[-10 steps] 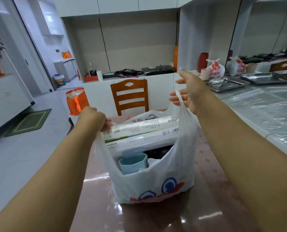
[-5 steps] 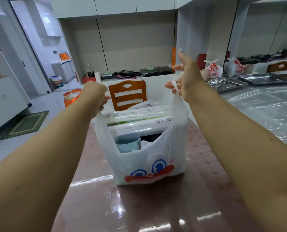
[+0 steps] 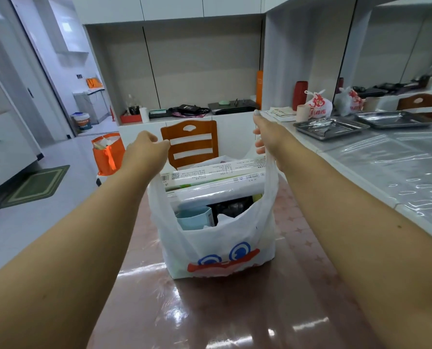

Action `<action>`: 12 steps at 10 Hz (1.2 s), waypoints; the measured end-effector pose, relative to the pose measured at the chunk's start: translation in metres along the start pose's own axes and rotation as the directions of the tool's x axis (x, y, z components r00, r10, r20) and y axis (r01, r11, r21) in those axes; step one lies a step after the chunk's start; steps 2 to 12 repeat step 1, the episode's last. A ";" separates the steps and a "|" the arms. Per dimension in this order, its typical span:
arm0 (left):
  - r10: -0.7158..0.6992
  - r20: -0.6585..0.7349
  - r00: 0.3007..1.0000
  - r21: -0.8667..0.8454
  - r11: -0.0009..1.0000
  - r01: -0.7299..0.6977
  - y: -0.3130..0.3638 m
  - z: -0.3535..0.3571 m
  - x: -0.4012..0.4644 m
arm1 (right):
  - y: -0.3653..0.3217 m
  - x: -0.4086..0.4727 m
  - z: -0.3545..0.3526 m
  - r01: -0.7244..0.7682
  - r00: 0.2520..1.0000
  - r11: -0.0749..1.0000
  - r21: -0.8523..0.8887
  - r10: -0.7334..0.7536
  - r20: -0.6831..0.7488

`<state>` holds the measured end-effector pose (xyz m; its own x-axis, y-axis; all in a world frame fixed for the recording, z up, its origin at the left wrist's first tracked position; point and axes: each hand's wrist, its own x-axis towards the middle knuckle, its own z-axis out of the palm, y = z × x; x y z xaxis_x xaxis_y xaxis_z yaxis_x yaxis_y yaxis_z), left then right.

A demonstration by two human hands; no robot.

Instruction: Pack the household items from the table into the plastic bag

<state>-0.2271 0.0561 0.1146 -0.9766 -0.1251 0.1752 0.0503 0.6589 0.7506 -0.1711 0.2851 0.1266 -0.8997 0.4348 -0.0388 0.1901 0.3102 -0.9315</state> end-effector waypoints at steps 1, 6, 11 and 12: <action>0.054 -0.073 0.996 0.115 0.992 -0.045 0.000 -0.001 0.001 | 0.001 0.004 0.001 0.065 0.997 0.997 -0.042 -0.067 -0.044; 0.054 -0.073 0.996 0.115 0.992 -0.045 0.000 -0.001 0.001 | 0.001 0.004 0.001 0.065 0.997 0.997 -0.042 -0.067 -0.044; 0.054 -0.073 0.996 0.115 0.992 -0.045 0.000 -0.001 0.001 | 0.001 0.004 0.001 0.065 0.997 0.997 -0.042 -0.067 -0.044; 0.054 -0.073 0.996 0.115 0.992 -0.045 0.000 -0.001 0.001 | 0.001 0.004 0.001 0.065 0.997 0.997 -0.042 -0.067 -0.044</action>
